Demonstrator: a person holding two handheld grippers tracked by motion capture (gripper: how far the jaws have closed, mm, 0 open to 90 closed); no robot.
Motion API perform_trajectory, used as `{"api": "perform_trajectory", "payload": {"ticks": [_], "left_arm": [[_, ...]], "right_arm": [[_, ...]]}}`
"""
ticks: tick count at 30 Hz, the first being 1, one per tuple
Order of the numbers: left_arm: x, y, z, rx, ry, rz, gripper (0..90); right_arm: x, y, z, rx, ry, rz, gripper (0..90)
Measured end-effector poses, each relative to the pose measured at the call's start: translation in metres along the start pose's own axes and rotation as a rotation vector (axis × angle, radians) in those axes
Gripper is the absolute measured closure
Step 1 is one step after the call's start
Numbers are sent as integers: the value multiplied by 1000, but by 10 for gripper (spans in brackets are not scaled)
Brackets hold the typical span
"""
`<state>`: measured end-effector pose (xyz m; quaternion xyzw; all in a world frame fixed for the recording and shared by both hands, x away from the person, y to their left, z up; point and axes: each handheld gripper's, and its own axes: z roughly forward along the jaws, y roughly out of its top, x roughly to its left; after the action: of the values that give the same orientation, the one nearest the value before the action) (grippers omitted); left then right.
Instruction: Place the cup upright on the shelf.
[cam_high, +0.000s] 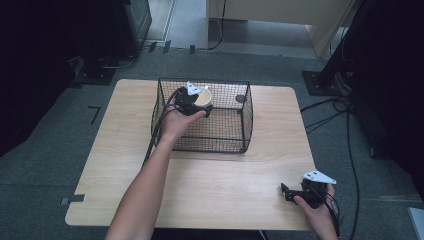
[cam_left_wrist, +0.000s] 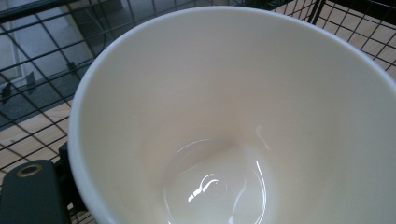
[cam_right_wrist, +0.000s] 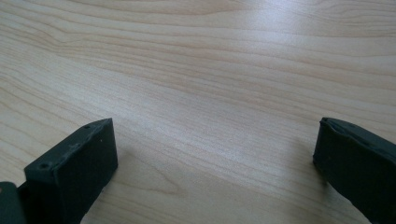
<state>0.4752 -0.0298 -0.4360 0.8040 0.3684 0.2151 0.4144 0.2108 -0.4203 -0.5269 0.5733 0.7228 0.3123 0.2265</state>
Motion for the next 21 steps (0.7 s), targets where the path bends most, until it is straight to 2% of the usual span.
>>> {"api": "perform_trajectory", "payload": {"ticks": [3, 5, 8, 13, 14, 18, 21], "left_arm": [[-2, -4, 7, 31, -17, 4, 95], [-3, -6, 10, 75, -9, 17, 94], [-6, -8, 14, 104, -36, 29, 94], [-9, -12, 19, 163, -71, 77, 94], [-8, -13, 20, 173, -76, 76, 94], [-7, -13, 22, 211, -108, 13, 94], [-8, -15, 22, 218, -126, 29, 93]], "right_arm": [[0, 0, 0, 0, 0, 0, 0], [0, 0, 0, 0, 0, -1, 0], [0, 0, 0, 0, 0, -1, 0], [0, 0, 0, 0, 1, -1, 0], [0, 0, 0, 1, 1, -3, 0], [0, 0, 0, 1, 1, -3, 0], [0, 0, 0, 1, 1, -3, 0]]}}
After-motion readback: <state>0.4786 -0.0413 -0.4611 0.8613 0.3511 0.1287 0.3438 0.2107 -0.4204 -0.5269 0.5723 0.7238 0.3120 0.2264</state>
